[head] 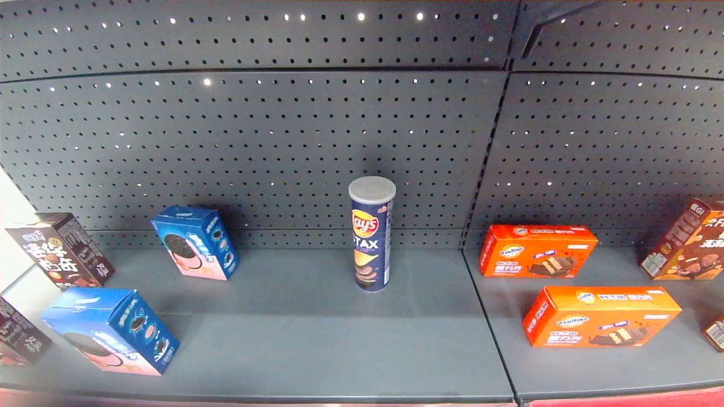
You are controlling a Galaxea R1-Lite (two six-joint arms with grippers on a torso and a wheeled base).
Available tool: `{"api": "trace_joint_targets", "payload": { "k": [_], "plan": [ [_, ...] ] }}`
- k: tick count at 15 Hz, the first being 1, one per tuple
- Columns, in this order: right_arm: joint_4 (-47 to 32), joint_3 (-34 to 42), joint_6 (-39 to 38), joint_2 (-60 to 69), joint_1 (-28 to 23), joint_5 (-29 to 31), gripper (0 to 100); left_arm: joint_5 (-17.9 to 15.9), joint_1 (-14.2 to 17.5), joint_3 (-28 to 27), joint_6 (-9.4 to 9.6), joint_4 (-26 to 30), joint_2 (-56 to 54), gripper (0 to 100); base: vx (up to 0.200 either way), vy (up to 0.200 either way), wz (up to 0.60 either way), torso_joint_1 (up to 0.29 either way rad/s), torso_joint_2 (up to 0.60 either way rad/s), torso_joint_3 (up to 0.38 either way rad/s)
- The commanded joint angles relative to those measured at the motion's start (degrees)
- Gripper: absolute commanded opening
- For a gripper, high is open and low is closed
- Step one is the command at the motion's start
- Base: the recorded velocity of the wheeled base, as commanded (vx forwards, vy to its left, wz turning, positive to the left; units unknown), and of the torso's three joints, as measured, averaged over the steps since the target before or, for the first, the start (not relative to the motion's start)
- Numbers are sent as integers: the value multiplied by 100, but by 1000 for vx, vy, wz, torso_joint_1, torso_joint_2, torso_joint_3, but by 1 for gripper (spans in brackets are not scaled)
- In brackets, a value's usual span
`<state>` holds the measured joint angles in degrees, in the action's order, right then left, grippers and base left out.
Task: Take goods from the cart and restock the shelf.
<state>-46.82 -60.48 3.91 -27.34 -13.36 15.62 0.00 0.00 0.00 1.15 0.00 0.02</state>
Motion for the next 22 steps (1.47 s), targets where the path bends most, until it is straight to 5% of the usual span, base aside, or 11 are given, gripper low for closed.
{"api": "trace_joint_targets", "payload": {
  "k": [1, 7, 14, 22],
  "plan": [
    [-143, -201, 48, 71, -158, 3, 0, 0, 0, 0, 0, 0, -2, 0, 0, 0, 0, 0, 0, 0],
    [42, 115, 198, 256, -123, 460, 0, 0, 0, 0, 0, 0, -2, 0, 0, 0, 0, 0, 0, 0],
    [1360, 1706, 1323, 1328, -132, 460, 0, -97, 0, 0, 88, 0, -2, 0, 0, 0, 0, 0, 0, 0],
    [1387, 1829, 1525, 1407, -184, 460, 0, -88, 0, 0, 26, 0, -2, 0, -175, 0, 0, 3, 2, 1]
  ]
}}
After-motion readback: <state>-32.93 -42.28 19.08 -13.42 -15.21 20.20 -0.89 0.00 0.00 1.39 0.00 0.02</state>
